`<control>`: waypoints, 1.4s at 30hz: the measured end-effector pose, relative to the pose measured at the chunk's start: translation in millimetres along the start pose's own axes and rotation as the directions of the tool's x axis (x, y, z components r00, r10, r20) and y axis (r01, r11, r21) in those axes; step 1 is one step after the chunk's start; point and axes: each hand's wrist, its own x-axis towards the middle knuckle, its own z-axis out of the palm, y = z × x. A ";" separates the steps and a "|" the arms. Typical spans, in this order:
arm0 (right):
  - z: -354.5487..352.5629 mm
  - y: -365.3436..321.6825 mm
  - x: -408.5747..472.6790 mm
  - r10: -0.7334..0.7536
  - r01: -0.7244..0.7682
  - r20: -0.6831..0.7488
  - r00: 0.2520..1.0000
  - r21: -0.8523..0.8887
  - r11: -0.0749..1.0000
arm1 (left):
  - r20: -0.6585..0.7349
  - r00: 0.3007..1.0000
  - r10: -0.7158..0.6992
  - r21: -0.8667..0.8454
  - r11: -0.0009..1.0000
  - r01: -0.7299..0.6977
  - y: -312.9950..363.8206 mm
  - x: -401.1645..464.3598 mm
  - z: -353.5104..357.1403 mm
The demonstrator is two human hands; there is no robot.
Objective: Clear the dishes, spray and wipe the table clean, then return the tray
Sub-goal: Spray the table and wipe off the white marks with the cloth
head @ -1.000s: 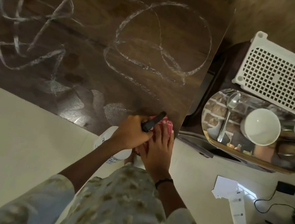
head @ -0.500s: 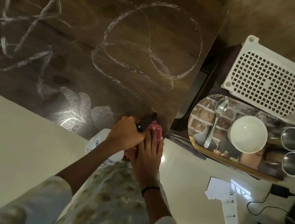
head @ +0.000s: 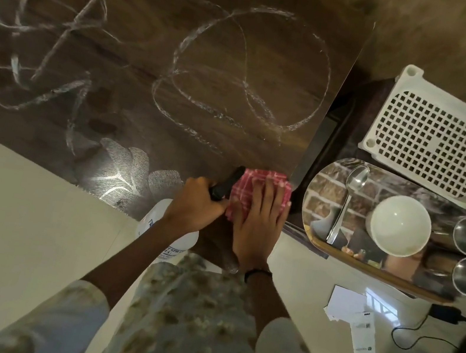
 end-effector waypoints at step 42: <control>-17.2 -35.0 105.9 -0.106 0.111 0.074 0.992 -0.069 0.991 | -0.015 0.994 0.108 -0.052 0.993 -0.109 63.9 57.4 -19.4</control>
